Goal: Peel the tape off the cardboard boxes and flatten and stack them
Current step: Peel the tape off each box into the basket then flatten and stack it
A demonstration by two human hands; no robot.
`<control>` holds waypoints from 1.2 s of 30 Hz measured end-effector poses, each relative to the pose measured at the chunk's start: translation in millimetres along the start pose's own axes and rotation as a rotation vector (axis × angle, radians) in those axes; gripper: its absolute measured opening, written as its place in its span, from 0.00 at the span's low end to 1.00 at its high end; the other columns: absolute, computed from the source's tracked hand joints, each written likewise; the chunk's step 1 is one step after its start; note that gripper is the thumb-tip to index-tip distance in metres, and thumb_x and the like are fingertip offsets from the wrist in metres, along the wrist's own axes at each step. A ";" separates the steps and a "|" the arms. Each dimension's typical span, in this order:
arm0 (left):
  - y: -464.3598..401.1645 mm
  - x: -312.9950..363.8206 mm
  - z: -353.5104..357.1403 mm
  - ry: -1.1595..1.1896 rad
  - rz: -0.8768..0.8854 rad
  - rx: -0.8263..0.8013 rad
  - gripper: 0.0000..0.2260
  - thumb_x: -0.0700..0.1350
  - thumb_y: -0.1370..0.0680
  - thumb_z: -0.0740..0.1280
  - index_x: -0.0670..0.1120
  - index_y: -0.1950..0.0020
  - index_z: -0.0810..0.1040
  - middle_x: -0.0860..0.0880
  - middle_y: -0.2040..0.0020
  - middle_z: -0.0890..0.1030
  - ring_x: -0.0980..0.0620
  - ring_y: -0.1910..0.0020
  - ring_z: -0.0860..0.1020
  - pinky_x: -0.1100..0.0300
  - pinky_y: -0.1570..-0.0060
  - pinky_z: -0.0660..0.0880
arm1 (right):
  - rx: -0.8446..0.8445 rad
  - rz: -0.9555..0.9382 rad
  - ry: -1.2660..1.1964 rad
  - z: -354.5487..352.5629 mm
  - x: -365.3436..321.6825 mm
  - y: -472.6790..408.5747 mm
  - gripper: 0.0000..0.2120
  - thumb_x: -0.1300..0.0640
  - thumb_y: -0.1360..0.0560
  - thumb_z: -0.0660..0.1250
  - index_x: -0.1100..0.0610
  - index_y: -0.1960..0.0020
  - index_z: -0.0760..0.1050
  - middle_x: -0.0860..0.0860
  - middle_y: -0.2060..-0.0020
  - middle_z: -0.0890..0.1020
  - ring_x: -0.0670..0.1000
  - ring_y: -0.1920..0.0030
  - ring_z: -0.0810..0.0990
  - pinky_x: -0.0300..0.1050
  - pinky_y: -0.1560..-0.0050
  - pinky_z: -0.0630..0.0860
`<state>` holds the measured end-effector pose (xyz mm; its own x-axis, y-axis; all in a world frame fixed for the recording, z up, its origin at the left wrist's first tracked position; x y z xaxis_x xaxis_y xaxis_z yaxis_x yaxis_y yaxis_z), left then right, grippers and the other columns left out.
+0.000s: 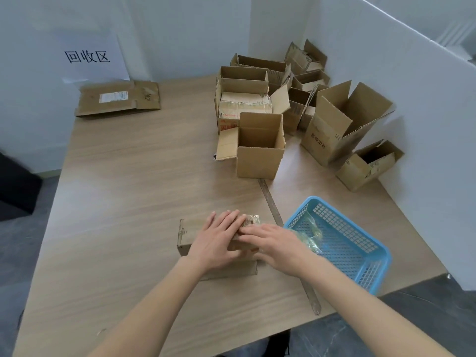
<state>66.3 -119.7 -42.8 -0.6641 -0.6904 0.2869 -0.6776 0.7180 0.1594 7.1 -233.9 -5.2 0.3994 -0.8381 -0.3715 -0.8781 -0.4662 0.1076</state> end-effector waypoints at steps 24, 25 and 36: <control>17.9 -1.4 17.0 -0.202 0.017 0.224 0.31 0.66 0.18 0.55 0.56 0.17 0.55 0.56 0.21 0.64 0.51 0.23 0.61 0.50 0.23 0.55 | -0.122 -0.113 0.346 0.1 -0.2 -15.0 0.09 0.60 0.20 0.67 0.55 0.42 0.70 0.51 0.45 0.74 0.53 0.44 0.73 0.49 0.47 0.75; 17.0 -1.2 16.9 -0.212 0.017 0.231 0.31 0.66 0.18 0.55 0.55 0.18 0.56 0.55 0.21 0.64 0.51 0.23 0.62 0.50 0.23 0.55 | -0.106 -0.106 0.360 -0.6 -0.8 -15.2 0.11 0.60 0.21 0.69 0.55 0.42 0.69 0.51 0.44 0.74 0.54 0.44 0.73 0.48 0.47 0.74; 19.0 2.9 18.2 -0.259 -0.013 0.211 0.31 0.65 0.17 0.51 0.53 0.18 0.57 0.53 0.19 0.62 0.50 0.22 0.59 0.51 0.22 0.50 | -0.178 -0.100 0.731 5.5 -24.5 -26.1 0.11 0.64 0.19 0.58 0.58 0.39 0.74 0.56 0.40 0.77 0.58 0.41 0.76 0.50 0.44 0.67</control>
<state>45.7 -109.7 -56.1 -0.6951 -0.7182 0.0323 -0.7189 0.6937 -0.0451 18.8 -199.7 -4.0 0.6024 -0.7349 0.3116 -0.7974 -0.5365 0.2762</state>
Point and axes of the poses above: each hand's wrist, its own y-axis away from the middle knuckle, its own z-axis out of the palm, x = y × z, the point moved 8 cm from there along -y, towards the middle knuckle
